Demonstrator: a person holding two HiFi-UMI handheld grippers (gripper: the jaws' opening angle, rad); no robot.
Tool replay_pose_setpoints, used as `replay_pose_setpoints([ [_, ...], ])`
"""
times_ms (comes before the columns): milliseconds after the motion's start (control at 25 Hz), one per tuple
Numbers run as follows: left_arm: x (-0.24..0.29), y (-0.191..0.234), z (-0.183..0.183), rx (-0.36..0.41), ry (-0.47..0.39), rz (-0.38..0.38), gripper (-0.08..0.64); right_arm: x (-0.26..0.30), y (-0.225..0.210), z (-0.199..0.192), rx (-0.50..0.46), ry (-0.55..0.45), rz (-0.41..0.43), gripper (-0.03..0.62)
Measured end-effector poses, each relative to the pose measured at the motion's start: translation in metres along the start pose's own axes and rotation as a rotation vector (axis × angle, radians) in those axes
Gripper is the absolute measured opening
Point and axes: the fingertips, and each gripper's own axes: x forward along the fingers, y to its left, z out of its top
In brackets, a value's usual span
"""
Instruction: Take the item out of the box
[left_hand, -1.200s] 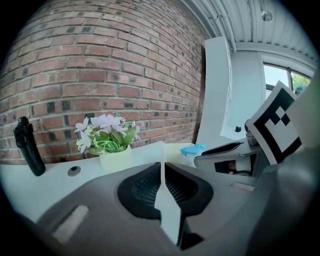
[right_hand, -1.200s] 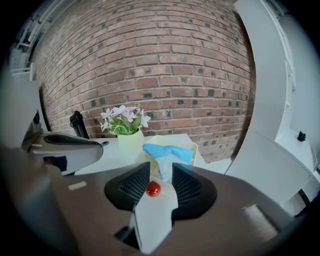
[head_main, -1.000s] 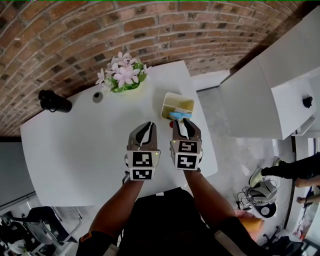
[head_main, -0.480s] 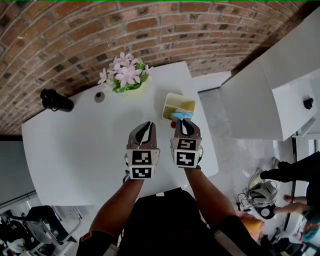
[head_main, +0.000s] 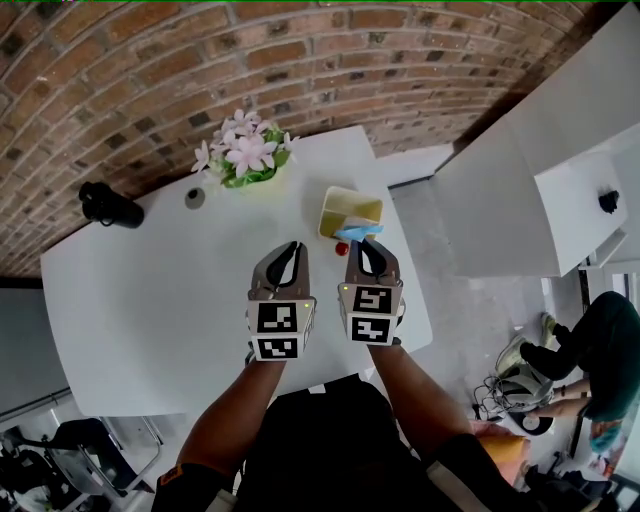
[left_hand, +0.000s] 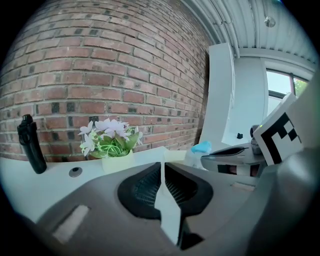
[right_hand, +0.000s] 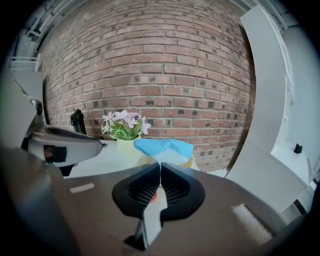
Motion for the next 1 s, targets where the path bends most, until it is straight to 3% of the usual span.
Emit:
replay_pose_setpoints([
  [400,-0.032,-0.015,0.036,0.041,-0.107,-0.017,0.028,-0.049,0.004,0.025,-0.007,-0.096,-0.007,0.003],
  [1000,-0.12,-0.037,0.051,0.102,-0.22,-0.05,0.023,-0.138,0.038,0.033,-0.006,-0.198,-0.018,0.003],
])
